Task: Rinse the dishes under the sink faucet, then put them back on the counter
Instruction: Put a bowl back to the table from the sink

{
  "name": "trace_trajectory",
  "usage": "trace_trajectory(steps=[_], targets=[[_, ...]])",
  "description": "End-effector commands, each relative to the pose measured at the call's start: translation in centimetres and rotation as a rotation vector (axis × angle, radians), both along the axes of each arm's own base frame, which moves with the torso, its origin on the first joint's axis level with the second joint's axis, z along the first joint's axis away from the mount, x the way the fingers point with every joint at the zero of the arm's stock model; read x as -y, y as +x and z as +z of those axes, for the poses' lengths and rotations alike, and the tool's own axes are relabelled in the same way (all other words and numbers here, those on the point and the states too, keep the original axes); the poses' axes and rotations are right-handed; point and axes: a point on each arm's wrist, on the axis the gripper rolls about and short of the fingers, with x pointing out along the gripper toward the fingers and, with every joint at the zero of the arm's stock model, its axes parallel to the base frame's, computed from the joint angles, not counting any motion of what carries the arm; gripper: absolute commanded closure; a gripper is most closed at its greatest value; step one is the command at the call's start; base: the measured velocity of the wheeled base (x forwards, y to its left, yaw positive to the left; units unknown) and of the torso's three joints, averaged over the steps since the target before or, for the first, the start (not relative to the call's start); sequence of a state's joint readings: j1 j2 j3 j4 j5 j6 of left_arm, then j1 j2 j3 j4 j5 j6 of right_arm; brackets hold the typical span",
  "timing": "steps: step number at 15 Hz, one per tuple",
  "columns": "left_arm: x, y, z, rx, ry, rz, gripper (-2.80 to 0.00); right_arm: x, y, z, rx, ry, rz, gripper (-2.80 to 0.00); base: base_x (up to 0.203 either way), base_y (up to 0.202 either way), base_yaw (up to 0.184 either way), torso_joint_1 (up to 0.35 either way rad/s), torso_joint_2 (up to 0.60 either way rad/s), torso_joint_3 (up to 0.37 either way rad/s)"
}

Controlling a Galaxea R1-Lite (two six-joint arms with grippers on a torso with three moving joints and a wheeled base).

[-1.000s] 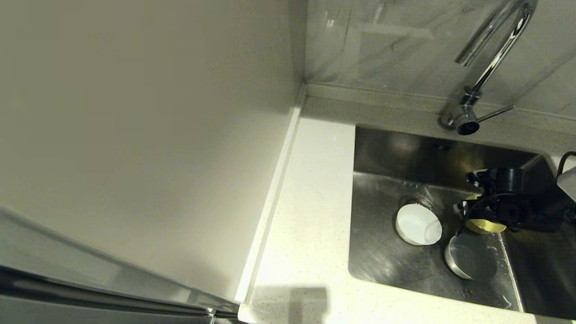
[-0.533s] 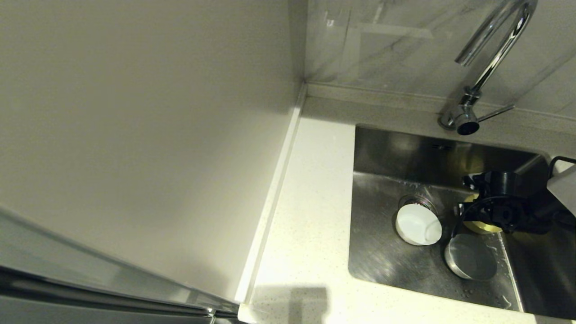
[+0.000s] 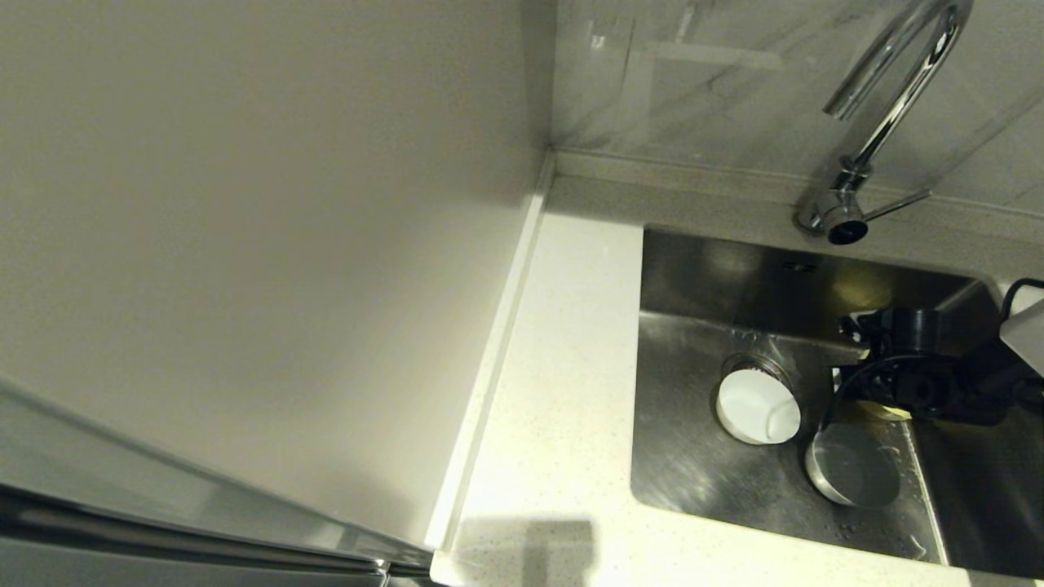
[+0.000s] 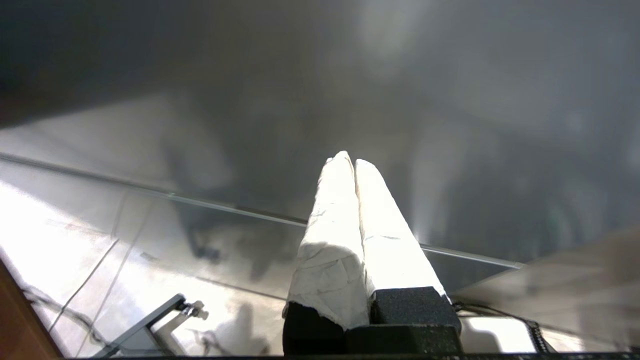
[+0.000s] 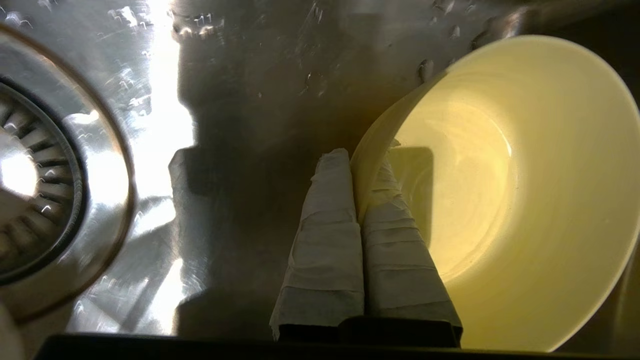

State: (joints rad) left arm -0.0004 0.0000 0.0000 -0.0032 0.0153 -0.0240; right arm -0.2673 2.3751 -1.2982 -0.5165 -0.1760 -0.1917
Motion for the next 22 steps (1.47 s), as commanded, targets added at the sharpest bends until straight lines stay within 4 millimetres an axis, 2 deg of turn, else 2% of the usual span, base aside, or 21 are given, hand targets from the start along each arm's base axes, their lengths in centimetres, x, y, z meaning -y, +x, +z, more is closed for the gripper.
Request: trace_trajectory(steps=[1,5,7,9,11,14,17,19,21,22], targets=[[0.0,0.0,0.0,0.003,-0.001,0.000,0.00,-0.8,-0.4,1.5,0.051,-0.017,0.016,0.00,0.000,0.000,0.000,0.000,0.00,0.000],[0.0,0.0,0.0,0.003,-0.001,0.002,0.00,-3.5,-3.0,4.3,0.130,-0.027,0.061,0.00,0.000,0.000,0.000,0.000,0.00,0.000],[0.0,0.0,0.0,0.003,-0.001,0.000,0.00,-4.6,-4.9,6.8,0.202,0.012,0.078,0.00,0.000,0.000,0.000,0.000,0.00,0.000],[0.0,0.0,0.0,0.003,0.001,0.000,0.00,-5.6,-8.0,9.7,0.289,0.138,0.108,0.00,0.000,0.000,0.000,0.000,0.00,0.000],[0.0,0.0,0.0,0.003,-0.001,0.000,0.00,-6.5,-11.2,12.4,0.368,0.383,0.138,0.00,0.000,0.000,0.000,0.000,0.00,0.000],[0.0,0.0,0.0,0.003,-0.001,0.000,0.00,-7.1,-15.0,16.2,0.363,0.943,0.210,0.00,0.000,0.000,0.000,0.000,0.00,0.000],[0.0,0.0,0.0,0.003,-0.001,0.002,0.00,-6.5,-16.5,19.2,0.306,1.407,0.226,0.00,0.000,0.000,0.000,0.000,0.00,0.000],[0.0,0.0,0.0,0.003,-0.001,0.000,0.00,-5.0,-17.2,20.8,0.189,1.683,0.250,0.00,0.000,0.000,0.000,0.000,0.00,0.000],[0.0,0.0,0.0,0.003,-0.001,0.002,0.00,-3.4,-17.5,21.8,0.100,1.873,0.219,0.00,0.000,0.000,0.000,0.000,0.00,0.000],[0.0,0.0,0.0,0.003,-0.001,0.001,0.00,-3.1,-17.4,21.7,0.091,1.891,0.224,0.00,0.000,0.000,0.000,0.000,0.00,0.000]])
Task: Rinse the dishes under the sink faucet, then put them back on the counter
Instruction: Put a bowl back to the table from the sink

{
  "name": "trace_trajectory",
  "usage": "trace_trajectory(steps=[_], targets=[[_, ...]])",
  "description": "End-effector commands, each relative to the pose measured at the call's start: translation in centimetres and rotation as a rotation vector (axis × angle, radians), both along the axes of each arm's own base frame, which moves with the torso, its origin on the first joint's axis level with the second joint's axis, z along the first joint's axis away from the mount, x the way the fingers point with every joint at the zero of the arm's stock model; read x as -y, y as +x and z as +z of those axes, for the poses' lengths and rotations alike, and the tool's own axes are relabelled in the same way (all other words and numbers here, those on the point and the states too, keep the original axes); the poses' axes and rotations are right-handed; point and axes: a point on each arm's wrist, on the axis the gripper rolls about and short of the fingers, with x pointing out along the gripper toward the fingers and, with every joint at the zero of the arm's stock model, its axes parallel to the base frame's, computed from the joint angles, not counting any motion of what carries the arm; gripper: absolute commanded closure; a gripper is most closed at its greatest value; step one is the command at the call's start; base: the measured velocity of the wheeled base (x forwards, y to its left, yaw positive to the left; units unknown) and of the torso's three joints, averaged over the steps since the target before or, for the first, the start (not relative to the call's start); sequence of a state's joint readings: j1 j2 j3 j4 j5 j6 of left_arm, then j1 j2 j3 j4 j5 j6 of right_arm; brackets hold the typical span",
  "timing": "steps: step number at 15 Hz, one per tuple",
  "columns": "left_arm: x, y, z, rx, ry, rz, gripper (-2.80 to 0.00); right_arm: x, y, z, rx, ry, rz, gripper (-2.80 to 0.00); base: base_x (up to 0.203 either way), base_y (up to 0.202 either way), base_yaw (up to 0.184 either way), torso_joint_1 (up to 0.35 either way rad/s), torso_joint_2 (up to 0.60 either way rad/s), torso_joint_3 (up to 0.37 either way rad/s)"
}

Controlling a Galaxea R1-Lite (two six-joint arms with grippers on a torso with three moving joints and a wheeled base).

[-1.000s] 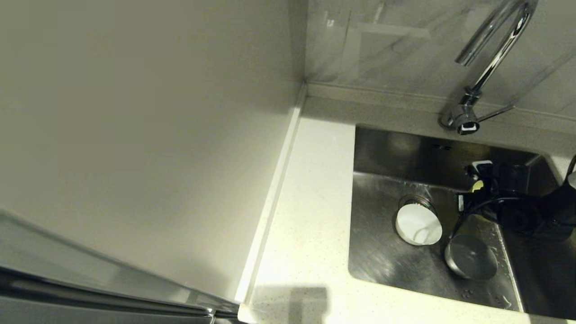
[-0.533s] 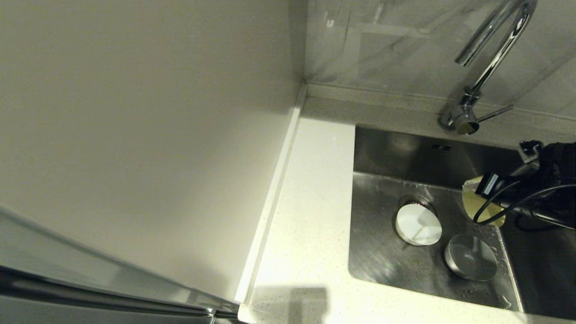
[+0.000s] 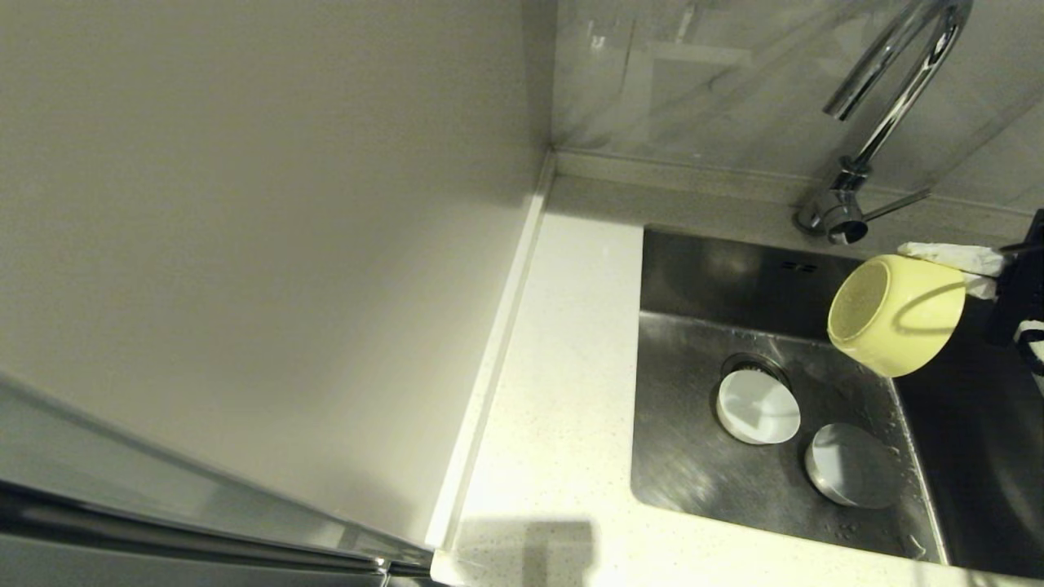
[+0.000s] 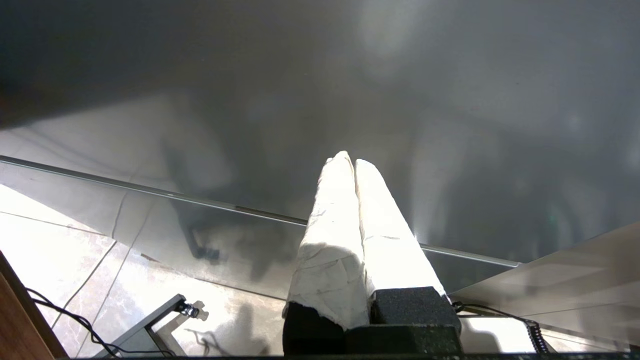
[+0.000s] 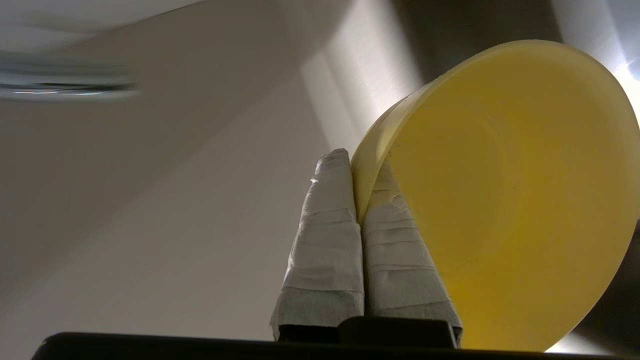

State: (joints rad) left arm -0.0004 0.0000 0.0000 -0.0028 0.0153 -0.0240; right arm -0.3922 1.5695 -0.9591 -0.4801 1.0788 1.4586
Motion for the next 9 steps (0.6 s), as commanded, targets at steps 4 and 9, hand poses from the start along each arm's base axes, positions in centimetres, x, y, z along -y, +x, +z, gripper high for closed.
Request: trace_trajectory(steps=[4,9], targets=[[0.0,0.0,0.0,0.003,-0.001,0.000,0.00,1.2,1.1,-1.6,-0.064,0.088,0.028,0.00,0.000,0.000,0.000,0.000,0.00,0.000],[0.0,0.0,0.0,0.003,-0.001,-0.001,0.00,1.3,-3.0,2.5,0.132,-0.050,-0.037,0.00,0.000,0.000,0.000,0.000,0.00,0.000]])
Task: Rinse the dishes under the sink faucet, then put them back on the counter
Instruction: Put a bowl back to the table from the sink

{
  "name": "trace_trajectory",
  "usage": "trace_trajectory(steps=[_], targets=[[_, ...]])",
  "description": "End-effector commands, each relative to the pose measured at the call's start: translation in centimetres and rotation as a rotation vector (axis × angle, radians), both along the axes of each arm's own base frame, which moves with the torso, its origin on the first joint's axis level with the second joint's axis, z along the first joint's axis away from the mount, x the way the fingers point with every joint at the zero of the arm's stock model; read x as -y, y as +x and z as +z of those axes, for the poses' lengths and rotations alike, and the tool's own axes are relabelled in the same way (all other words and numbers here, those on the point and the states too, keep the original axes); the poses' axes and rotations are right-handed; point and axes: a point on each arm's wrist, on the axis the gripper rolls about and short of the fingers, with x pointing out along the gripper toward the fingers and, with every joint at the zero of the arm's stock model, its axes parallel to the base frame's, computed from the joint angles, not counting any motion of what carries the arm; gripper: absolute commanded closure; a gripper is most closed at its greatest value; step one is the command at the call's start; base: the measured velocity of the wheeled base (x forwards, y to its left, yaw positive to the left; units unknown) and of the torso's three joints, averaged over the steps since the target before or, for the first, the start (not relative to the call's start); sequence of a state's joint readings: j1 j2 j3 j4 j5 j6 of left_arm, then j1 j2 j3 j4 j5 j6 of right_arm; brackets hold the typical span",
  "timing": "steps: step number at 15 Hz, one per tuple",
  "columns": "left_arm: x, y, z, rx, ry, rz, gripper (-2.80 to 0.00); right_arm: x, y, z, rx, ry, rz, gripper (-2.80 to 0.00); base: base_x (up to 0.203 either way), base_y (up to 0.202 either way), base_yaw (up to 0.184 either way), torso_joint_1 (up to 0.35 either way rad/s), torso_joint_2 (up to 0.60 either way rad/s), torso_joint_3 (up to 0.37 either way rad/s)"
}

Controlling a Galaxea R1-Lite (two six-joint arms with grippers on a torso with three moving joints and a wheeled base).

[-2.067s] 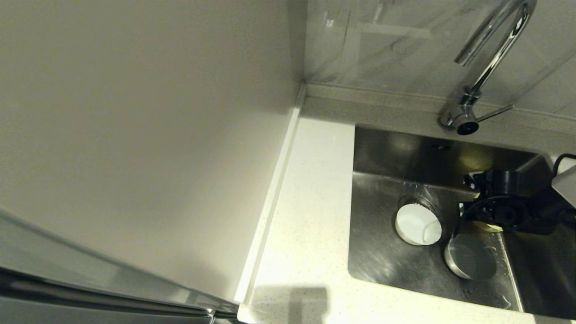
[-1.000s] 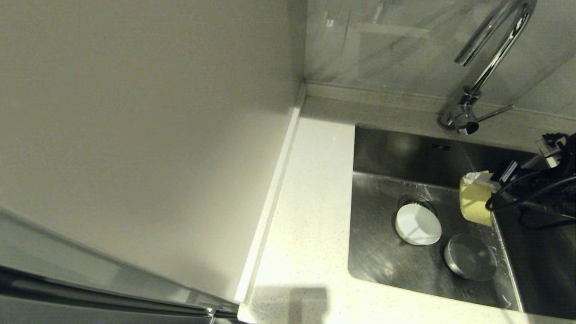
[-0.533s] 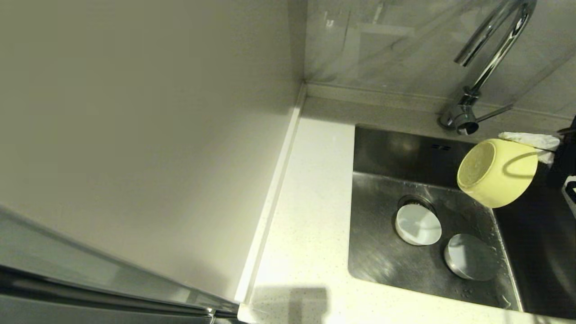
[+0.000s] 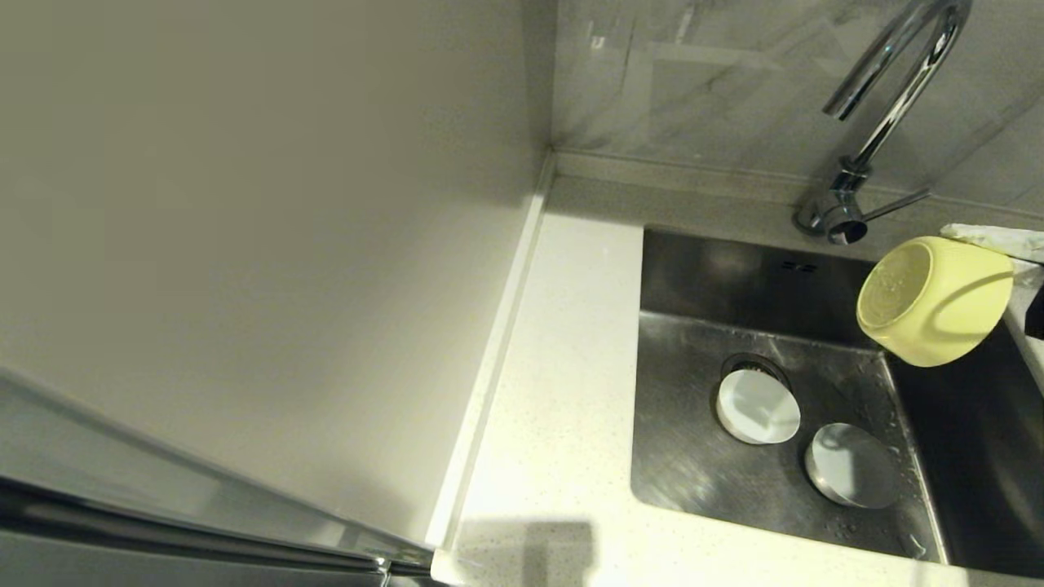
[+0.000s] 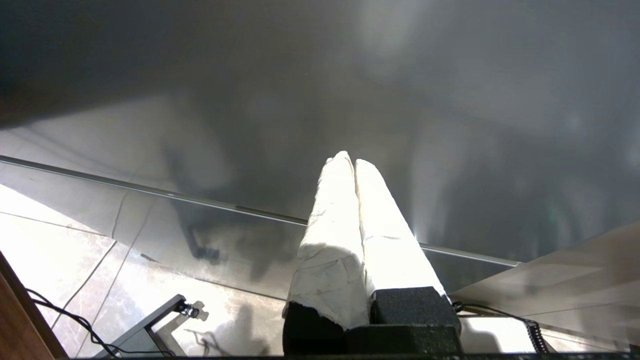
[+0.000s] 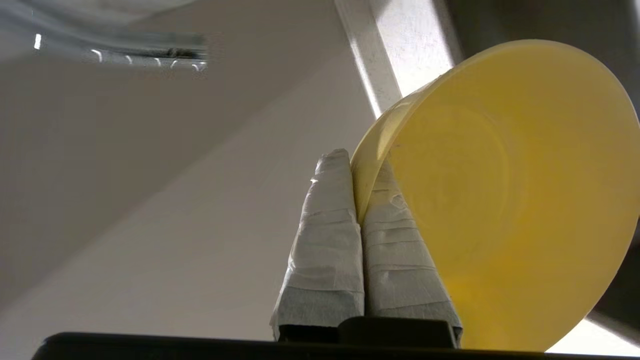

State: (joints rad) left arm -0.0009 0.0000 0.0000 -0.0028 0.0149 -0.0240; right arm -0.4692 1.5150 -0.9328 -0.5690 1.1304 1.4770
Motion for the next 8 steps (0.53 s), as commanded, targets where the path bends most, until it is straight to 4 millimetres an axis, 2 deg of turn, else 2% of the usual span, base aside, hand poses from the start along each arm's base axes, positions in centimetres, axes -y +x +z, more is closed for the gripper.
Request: trace_trajectory(steps=[1,3,6,8], targets=[[0.0,0.0,0.0,0.003,-0.001,0.003,0.00,0.2,-2.1,2.6,0.114,-0.079,-0.039,0.00,0.000,0.000,0.000,0.000,0.00,0.000],[0.0,0.0,0.0,0.003,-0.001,0.001,0.00,1.1,-5.0,5.9,0.323,-0.308,-0.148,0.00,0.000,0.000,0.000,0.000,0.00,0.000],[0.0,0.0,0.0,0.003,-0.001,0.000,0.00,2.7,-9.3,8.0,0.539,-0.738,-0.350,0.00,0.000,0.000,0.000,0.000,0.00,0.000],[0.0,0.0,0.0,0.004,-0.001,0.002,0.00,3.4,-11.3,8.6,0.603,-1.037,-0.493,0.00,0.000,0.000,0.000,0.000,0.00,0.000]])
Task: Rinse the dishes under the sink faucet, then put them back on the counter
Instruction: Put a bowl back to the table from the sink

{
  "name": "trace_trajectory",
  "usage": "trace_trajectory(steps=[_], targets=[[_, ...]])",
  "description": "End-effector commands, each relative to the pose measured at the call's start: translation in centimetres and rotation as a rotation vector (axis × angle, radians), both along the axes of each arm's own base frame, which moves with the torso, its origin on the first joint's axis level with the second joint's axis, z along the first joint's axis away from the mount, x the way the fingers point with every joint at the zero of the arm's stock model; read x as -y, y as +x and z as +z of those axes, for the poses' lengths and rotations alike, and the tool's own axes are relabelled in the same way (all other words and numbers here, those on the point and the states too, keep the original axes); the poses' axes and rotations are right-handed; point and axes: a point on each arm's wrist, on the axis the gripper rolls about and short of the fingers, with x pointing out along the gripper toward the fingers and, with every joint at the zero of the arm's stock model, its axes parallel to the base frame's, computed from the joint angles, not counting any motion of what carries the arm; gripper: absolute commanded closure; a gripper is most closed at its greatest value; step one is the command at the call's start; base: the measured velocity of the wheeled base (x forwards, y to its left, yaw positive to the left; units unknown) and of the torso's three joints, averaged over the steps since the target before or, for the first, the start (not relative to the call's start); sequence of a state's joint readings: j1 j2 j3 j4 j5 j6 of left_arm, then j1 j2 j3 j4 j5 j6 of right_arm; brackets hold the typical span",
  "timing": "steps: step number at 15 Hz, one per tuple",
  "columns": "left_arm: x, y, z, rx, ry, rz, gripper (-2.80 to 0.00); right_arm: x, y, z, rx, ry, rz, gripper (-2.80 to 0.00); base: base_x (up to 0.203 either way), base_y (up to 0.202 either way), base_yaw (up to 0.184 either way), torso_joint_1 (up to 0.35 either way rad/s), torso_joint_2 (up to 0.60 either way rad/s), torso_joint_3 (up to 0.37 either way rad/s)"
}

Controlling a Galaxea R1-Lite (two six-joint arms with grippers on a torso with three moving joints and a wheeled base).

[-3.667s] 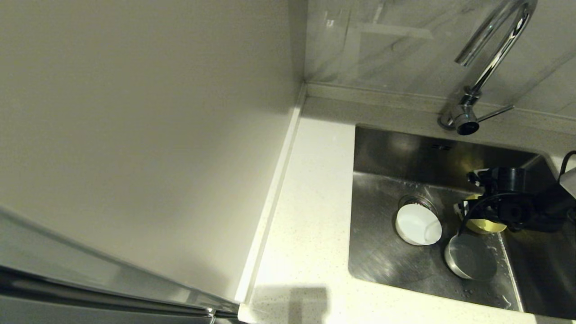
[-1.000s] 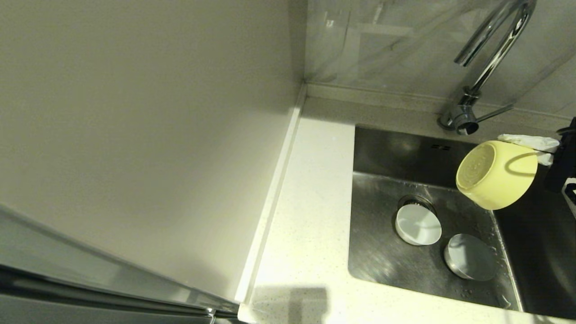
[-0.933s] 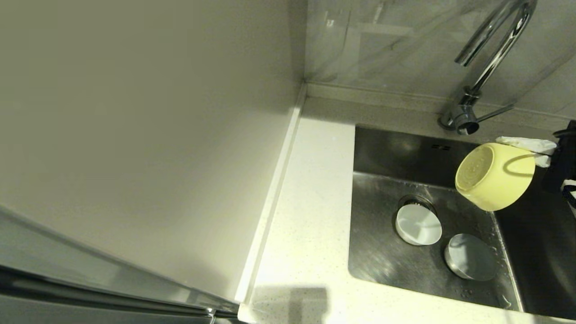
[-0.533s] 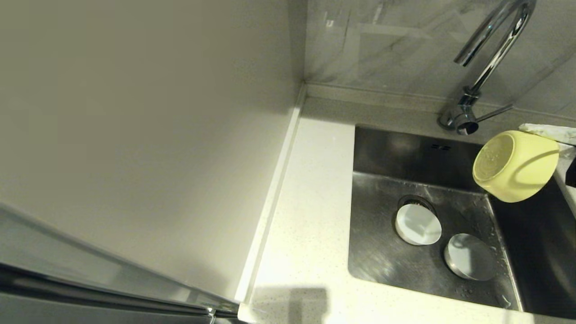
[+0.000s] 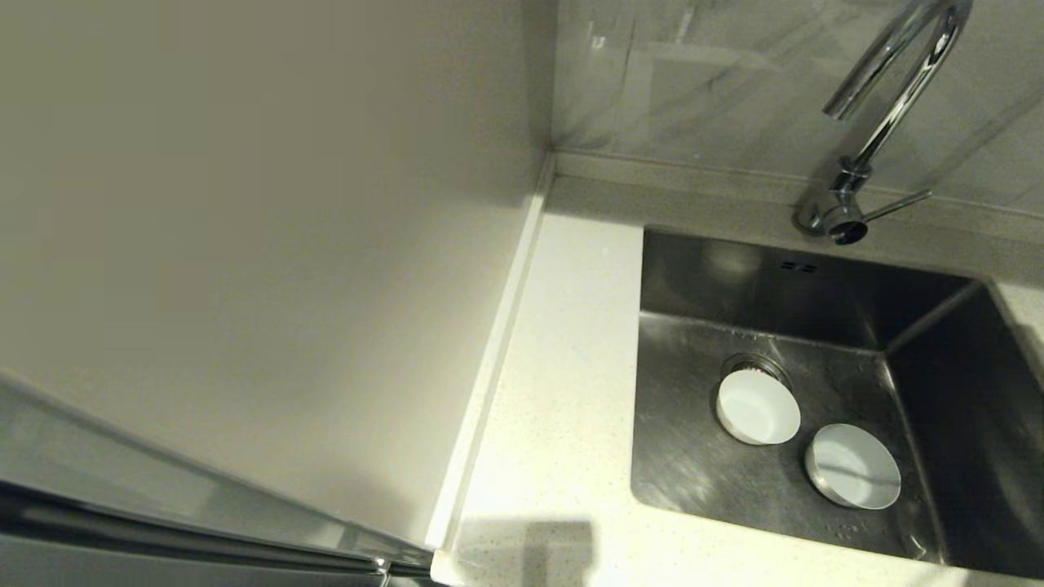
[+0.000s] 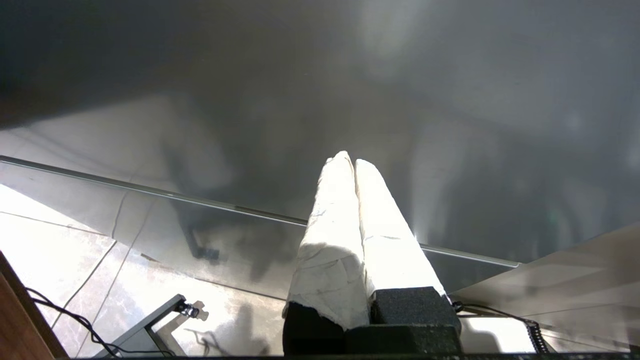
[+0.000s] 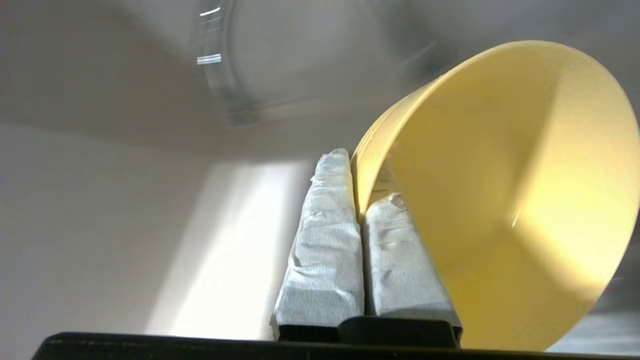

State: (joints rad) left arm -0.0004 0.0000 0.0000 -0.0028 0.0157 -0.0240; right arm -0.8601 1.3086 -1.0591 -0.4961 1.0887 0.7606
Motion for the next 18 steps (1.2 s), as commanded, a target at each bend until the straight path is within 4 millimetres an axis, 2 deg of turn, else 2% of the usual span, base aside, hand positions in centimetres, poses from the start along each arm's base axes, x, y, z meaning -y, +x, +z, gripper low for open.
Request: trace_trajectory(steps=[1,3,4,8,10,12,13,15,18], targets=[[0.0,0.0,0.0,0.003,-0.001,0.000,0.00,-0.1,-1.8,0.8,0.049,-0.286,-0.166,0.00,0.000,0.000,0.000,0.000,0.00,0.000],[0.0,0.0,0.0,0.003,-0.001,0.000,0.00,0.6,-0.8,-0.3,-0.060,-0.446,-0.297,0.00,0.000,0.000,0.000,0.000,0.00,0.000],[0.0,0.0,0.0,0.003,0.000,0.000,0.00,1.0,0.4,-1.1,-0.160,-0.530,-0.396,0.00,0.000,0.000,0.000,0.000,0.00,0.000],[0.0,0.0,0.0,0.003,-0.001,0.001,0.00,1.3,8.2,-4.5,-0.371,-0.658,-0.357,0.00,0.000,0.000,0.000,0.000,0.00,0.000],[0.0,0.0,0.0,0.003,0.000,0.000,0.00,2.1,11.3,-6.3,-0.438,-0.737,-0.389,0.00,0.000,0.000,0.000,0.000,0.00,0.000],[0.0,0.0,0.0,0.003,-0.001,0.000,0.00,3.2,14.3,-6.9,-0.420,-0.824,-0.463,0.00,0.000,0.000,0.000,0.000,0.00,0.000],[0.0,0.0,0.0,0.003,-0.001,0.000,0.00,3.7,15.6,-6.6,-0.406,-0.867,-0.519,0.00,0.000,0.000,0.000,0.000,0.00,0.000],[0.0,0.0,0.0,0.003,0.000,0.000,0.00,4.8,17.5,-6.4,-0.425,-0.916,-0.631,0.00,0.000,0.000,0.000,0.000,0.00,0.000],[0.0,0.0,0.0,0.003,-0.001,-0.001,0.00,5.4,18.2,-7.4,-0.483,-0.924,-0.684,0.00,0.000,0.000,0.000,0.000,0.00,0.000]])
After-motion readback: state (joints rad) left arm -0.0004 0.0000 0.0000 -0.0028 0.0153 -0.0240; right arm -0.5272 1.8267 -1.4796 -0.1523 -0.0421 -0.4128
